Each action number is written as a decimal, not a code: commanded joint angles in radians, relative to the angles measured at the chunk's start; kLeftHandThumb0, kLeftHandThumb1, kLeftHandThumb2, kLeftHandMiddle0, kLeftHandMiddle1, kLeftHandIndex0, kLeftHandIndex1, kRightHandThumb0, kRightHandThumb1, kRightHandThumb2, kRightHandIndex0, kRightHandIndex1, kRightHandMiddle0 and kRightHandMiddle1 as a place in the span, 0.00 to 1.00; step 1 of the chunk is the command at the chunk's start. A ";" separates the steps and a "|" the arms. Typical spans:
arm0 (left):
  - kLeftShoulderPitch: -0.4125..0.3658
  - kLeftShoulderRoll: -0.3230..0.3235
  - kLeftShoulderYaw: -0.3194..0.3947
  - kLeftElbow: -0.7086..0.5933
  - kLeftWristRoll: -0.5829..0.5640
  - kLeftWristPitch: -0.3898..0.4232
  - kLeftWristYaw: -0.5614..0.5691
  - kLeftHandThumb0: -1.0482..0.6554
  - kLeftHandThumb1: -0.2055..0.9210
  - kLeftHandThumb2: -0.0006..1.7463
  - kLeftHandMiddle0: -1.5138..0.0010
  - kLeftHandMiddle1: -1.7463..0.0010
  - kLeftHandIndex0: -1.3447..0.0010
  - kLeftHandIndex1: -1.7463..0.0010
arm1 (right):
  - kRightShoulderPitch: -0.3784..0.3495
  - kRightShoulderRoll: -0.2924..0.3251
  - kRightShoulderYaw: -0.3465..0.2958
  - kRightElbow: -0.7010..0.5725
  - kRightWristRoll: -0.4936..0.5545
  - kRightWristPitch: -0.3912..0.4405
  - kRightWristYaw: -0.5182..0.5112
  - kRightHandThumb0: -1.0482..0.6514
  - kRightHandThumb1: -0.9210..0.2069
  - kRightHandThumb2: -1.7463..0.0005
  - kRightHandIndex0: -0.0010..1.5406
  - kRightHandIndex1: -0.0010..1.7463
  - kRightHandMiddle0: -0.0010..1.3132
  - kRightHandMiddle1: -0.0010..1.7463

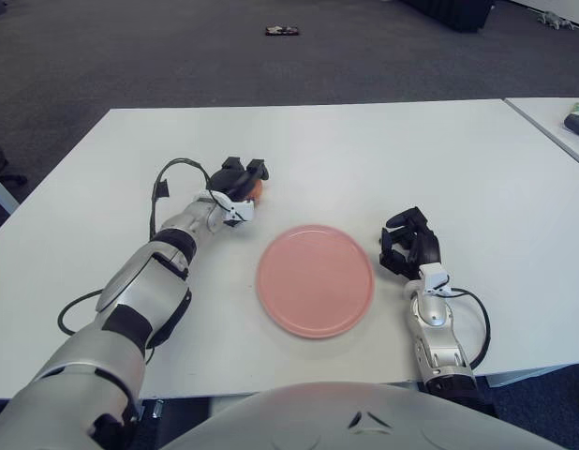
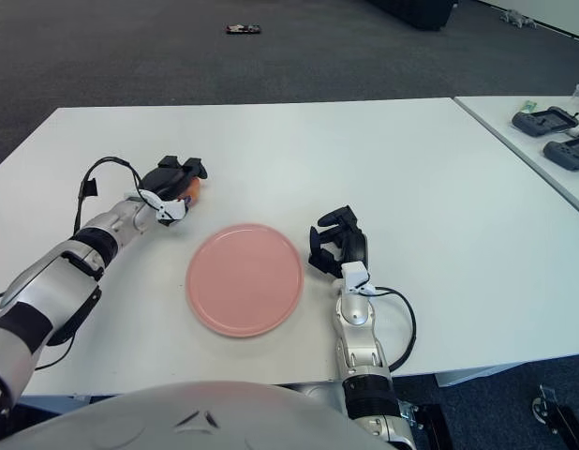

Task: Put the apple into the plate.

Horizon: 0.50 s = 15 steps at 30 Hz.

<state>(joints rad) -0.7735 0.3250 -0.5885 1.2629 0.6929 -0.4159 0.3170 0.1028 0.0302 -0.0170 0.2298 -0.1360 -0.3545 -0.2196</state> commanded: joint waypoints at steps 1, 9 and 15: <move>0.050 -0.001 0.001 0.028 0.003 0.016 -0.026 0.61 0.16 0.95 0.39 0.08 0.53 0.00 | 0.002 -0.005 -0.005 -0.012 -0.003 0.000 -0.001 0.38 0.30 0.43 0.38 0.86 0.31 1.00; 0.064 -0.011 0.087 0.022 -0.099 0.003 -0.105 0.61 0.13 0.97 0.37 0.09 0.51 0.00 | 0.001 -0.005 -0.004 -0.009 -0.004 -0.007 -0.003 0.38 0.30 0.44 0.38 0.86 0.31 1.00; 0.067 -0.021 0.184 0.019 -0.215 0.004 -0.251 0.61 0.10 0.99 0.36 0.08 0.49 0.00 | 0.002 -0.005 -0.004 -0.013 -0.003 -0.003 -0.001 0.38 0.30 0.44 0.38 0.85 0.31 1.00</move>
<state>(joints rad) -0.7471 0.3165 -0.4364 1.2600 0.5150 -0.4260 0.1704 0.1031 0.0292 -0.0165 0.2298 -0.1384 -0.3551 -0.2208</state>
